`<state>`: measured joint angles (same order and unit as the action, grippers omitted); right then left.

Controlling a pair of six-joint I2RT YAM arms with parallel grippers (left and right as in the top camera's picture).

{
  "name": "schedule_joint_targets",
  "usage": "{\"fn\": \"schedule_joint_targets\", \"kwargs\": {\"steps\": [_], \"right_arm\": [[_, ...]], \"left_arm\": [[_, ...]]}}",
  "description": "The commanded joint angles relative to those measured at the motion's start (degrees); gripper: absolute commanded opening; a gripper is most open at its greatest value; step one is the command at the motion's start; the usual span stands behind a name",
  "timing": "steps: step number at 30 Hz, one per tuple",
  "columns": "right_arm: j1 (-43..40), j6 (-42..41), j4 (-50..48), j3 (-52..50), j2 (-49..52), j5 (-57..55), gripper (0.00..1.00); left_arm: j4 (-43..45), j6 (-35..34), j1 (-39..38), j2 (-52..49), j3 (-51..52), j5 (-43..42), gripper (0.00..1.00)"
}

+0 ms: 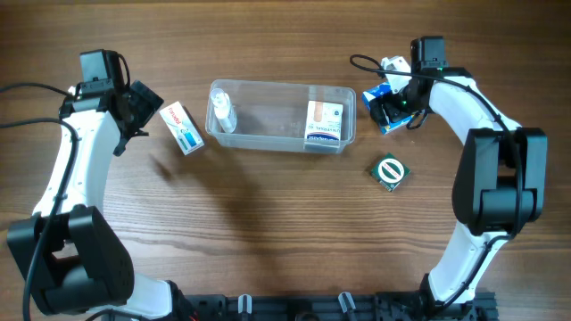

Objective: Pack container

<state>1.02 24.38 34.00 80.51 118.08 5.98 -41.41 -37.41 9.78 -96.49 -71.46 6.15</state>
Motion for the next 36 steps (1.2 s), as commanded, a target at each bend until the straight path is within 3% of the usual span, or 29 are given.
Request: {"fn": "schedule_joint_targets", "kwargs": {"steps": [1,4,8,16,30,36], "right_arm": [[0.2,-0.55,-0.2,0.39,0.87,1.79,0.9],[0.2,-0.94,-0.07,0.39,0.87,1.79,0.71],[0.17,-2.99,-0.09,0.39,0.87,1.55,0.69],[0.2,-3.43,0.28,0.39,0.87,1.4,0.92],[0.2,-3.37,0.66,-0.33,0.87,1.38,0.93],[0.17,-1.95,1.42,-0.37,1.03,1.42,0.99]], "left_arm": [[0.0,-0.39,0.24,-0.39,-0.55,0.81,1.0],[0.0,-0.39,0.24,-0.39,-0.55,0.81,1.0],[0.0,-0.37,0.24,-0.39,-0.55,0.81,1.0],[0.0,-0.37,0.24,-0.39,-0.55,0.81,1.0],[0.0,-0.37,0.24,-0.39,-0.55,0.81,1.0],[0.0,-0.37,0.24,-0.39,-0.55,0.81,1.0]]}}
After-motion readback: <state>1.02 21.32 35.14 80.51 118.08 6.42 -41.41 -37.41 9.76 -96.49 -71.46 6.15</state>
